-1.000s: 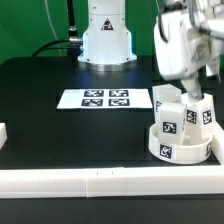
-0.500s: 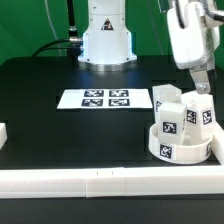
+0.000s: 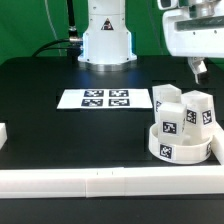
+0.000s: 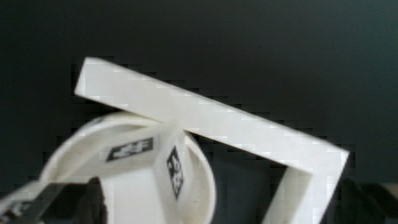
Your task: Assemble stool
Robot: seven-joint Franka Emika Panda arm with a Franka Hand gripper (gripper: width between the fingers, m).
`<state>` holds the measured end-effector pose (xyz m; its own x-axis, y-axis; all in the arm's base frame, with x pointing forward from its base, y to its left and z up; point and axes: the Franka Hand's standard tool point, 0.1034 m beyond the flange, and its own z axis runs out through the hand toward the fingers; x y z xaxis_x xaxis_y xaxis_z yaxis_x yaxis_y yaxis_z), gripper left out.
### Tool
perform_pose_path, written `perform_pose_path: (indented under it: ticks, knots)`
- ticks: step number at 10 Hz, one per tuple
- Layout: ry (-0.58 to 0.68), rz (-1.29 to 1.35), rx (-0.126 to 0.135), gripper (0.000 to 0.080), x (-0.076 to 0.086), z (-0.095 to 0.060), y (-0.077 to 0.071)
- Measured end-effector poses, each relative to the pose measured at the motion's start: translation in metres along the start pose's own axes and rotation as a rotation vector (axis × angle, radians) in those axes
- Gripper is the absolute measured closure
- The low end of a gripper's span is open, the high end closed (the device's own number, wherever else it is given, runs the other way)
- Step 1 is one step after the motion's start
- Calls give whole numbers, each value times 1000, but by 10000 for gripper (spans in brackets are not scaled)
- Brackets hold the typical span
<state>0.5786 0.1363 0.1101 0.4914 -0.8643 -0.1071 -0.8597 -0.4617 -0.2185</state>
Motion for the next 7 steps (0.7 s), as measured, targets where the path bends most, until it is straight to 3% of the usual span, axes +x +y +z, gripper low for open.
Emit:
perform_pose_path:
  ticks: [3,6,7]
  knots:
    - [3,-240,-3,151,0,0,0]
    - [31,-799,-83,151,0,-3,-5]
    - [16,-879,-91,151,2,-3,-8]
